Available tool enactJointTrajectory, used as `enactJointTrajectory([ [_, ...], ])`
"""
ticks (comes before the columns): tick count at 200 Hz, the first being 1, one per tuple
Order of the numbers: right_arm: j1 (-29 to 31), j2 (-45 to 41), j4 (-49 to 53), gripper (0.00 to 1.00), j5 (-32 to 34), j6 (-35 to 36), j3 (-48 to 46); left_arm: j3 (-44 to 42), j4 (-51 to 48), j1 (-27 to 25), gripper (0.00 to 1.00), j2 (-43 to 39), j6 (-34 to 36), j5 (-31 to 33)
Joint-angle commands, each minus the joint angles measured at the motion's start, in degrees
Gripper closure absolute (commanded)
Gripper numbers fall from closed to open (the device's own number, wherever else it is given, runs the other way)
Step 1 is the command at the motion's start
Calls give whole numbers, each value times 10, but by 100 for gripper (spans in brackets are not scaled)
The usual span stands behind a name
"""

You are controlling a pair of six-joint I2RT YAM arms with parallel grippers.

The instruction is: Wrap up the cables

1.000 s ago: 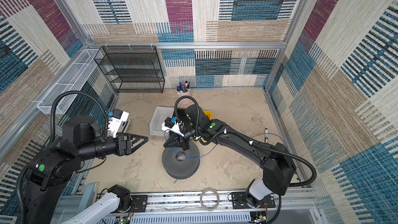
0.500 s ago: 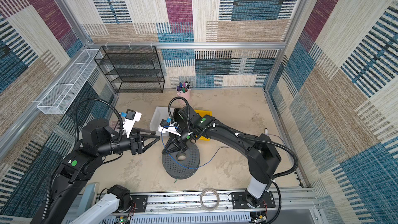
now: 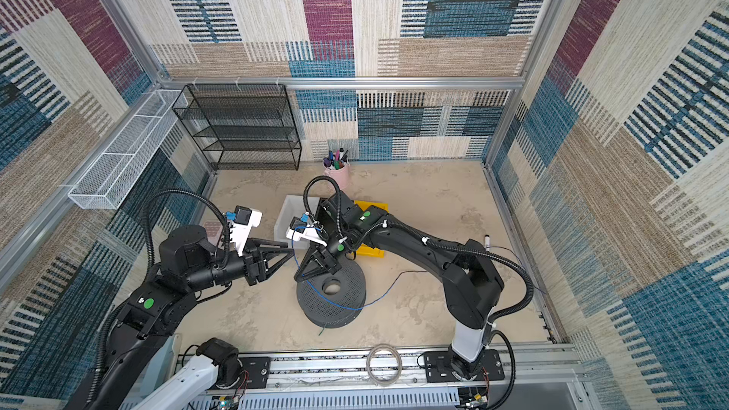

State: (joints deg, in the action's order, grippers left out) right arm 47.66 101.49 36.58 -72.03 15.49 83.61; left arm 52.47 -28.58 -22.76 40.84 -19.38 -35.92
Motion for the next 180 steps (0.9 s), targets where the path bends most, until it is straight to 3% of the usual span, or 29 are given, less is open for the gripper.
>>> enactJointTrajectory([
  [1,2,2,8,92,-19,5,5,-7,39,0,53,8,4,8],
  [31,1,3,7,92,-29,4,5,-21,81,0,54,17,-13,-8],
  [72,3,9,12,91,-39,6,12,-35,109,0,65,35,-40,-19],
  [111,5,13,22,91,-39,14,14,-35,118,0,83,37,-54,-20],
  [133,5,12,22,88,-38,13,15,-35,111,0,100,31,-60,-20],
  [157,6,4,24,84,-34,19,17,-42,108,0,100,21,-74,-11],
  [167,6,0,24,78,-28,19,18,-46,107,0,100,15,-79,-8],
  [180,5,-11,12,59,-2,6,13,-50,102,0,100,6,-96,6],
])
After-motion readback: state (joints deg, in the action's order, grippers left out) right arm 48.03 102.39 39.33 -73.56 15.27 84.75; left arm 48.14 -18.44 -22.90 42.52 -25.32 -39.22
